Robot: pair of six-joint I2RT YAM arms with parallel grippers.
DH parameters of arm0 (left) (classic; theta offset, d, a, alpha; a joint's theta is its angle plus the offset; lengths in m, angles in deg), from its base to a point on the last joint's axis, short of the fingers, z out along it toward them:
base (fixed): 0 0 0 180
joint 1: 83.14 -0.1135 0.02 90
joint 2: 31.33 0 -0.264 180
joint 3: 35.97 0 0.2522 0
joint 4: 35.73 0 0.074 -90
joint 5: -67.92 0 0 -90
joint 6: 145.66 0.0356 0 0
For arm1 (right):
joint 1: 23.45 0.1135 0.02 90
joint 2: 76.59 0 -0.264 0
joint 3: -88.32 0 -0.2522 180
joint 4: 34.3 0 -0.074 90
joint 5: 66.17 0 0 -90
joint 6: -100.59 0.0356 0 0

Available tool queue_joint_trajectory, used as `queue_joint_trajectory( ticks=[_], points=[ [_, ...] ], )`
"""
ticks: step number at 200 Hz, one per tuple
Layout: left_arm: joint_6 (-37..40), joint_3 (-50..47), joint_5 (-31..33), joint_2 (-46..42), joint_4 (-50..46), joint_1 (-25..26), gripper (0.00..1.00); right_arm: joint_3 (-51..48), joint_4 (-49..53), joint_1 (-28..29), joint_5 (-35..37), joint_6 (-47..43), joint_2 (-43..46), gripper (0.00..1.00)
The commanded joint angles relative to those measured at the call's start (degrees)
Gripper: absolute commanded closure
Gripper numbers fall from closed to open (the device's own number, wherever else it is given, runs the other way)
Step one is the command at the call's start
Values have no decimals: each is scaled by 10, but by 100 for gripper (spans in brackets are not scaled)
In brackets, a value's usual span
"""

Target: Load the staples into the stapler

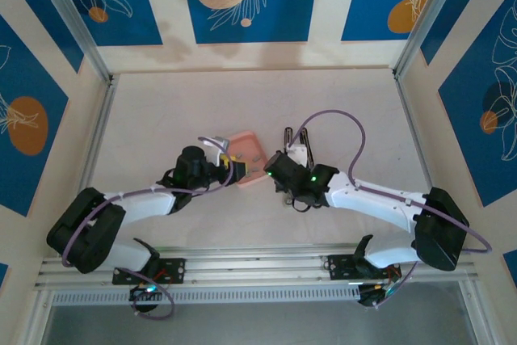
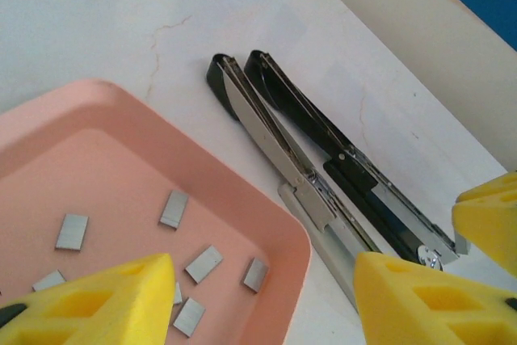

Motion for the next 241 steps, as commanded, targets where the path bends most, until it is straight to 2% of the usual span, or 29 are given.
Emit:
queue_joint_trajectory(
  ticks=[1, 54, 129, 241],
  points=[
    [-6, -17, 38, -30, 2, 8, 40, -10, 46, 10, -2, 45, 12, 86],
    [-1, -43, 115, -56, -5, 16, 39, -43, 38, 1, -26, 49, 25, 85],
    [-6, -43, 120, -41, 25, 27, 39, -59, -17, -22, -76, 23, 5, 85],
    [-3, -41, 115, -36, 30, 32, 39, -52, -26, -29, -85, 28, -29, 85]
  ],
)
